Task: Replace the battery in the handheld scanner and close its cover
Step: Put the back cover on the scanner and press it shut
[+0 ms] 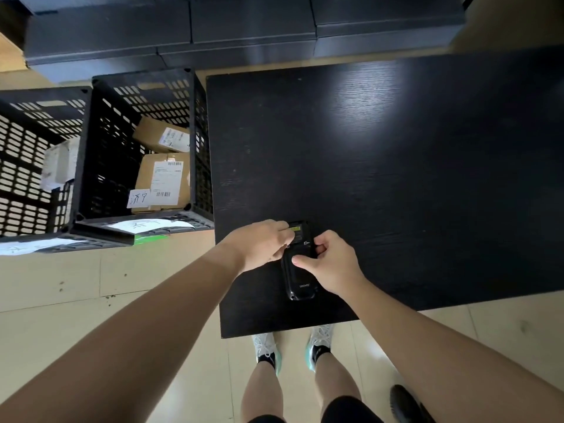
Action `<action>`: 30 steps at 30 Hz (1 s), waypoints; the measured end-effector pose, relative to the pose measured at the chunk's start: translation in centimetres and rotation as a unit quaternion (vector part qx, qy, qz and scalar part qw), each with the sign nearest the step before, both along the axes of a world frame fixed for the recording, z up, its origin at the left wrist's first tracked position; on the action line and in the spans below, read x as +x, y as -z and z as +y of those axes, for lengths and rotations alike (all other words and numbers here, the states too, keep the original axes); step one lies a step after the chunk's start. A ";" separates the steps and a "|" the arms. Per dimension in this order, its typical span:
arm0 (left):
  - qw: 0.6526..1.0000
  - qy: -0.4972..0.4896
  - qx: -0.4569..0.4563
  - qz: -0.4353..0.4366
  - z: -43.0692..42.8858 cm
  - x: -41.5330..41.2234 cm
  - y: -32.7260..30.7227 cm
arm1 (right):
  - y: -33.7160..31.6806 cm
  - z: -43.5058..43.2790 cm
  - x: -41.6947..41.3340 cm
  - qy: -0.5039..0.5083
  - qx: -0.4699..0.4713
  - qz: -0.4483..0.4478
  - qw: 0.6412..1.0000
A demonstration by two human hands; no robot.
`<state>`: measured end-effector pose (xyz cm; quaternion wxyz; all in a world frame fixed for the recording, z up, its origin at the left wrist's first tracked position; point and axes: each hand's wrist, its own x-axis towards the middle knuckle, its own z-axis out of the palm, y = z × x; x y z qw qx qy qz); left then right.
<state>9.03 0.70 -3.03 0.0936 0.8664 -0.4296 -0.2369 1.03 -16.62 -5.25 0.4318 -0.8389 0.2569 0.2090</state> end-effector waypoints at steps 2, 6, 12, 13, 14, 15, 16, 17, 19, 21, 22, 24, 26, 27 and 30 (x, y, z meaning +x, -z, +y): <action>1.000 0.029 0.012 0.000 -0.2 0.5 -0.2 | 0.0 0.0 0.0 -0.001 -0.002 -0.002 1.000; 0.999 0.044 0.011 0.009 0.0 1.0 -0.1 | 0.1 0.0 0.0 -0.008 -0.007 -0.002 1.000; 0.998 -0.048 -0.009 0.033 -0.2 -0.2 -0.3 | 0.1 -0.1 -0.1 -0.010 -0.007 -0.003 1.000; 0.997 -0.069 -0.018 0.039 -0.2 -0.4 -0.2 | 0.0 0.0 -0.1 -0.010 -0.008 -0.004 1.000; 0.995 -0.087 -0.024 0.048 -0.2 -0.6 -0.1 | -0.1 0.0 -0.1 -0.010 -0.008 -0.004 1.000; 0.993 -0.097 -0.027 0.057 -0.2 -0.8 -0.1 | -0.2 0.0 -0.1 -0.009 -0.007 -0.003 1.000; 0.993 -0.100 -0.027 0.062 -0.3 -0.9 0.0 | -0.2 0.0 0.0 -0.008 -0.005 -0.002 1.000; 0.993 -0.099 -0.027 0.066 -0.2 -0.9 0.0 | -0.3 0.0 0.0 -0.009 -0.003 -0.002 1.000; 0.992 -0.091 -0.021 0.081 -0.1 -0.6 -0.1 | -0.3 0.0 0.0 -0.013 -0.003 -0.001 1.000; 0.993 -0.078 -0.004 0.090 0.0 -0.3 -0.2 | -0.3 -0.1 0.0 -0.014 -0.003 -0.003 1.000; 0.993 -0.073 0.005 0.092 -0.1 -0.2 -0.3 | -0.2 -0.1 0.0 -0.014 -0.003 -0.003 1.000; 0.993 -0.079 0.012 0.089 -0.3 -0.2 -0.4 | -0.1 -0.1 0.1 -0.012 -0.003 -0.003 1.000; 0.991 -0.101 0.006 0.091 -0.4 -0.6 -0.3 | 0.0 -0.1 0.1 -0.011 -0.002 -0.003 1.000; 0.990 -0.111 0.000 0.093 -0.4 -0.8 -0.2 | 0.1 -0.1 0.1 -0.011 -0.003 -0.003 1.000; 0.983 -0.152 -0.010 0.102 -0.5 -1.4 -0.1 | 0.1 -0.1 0.1 -0.010 0.001 -0.002 1.000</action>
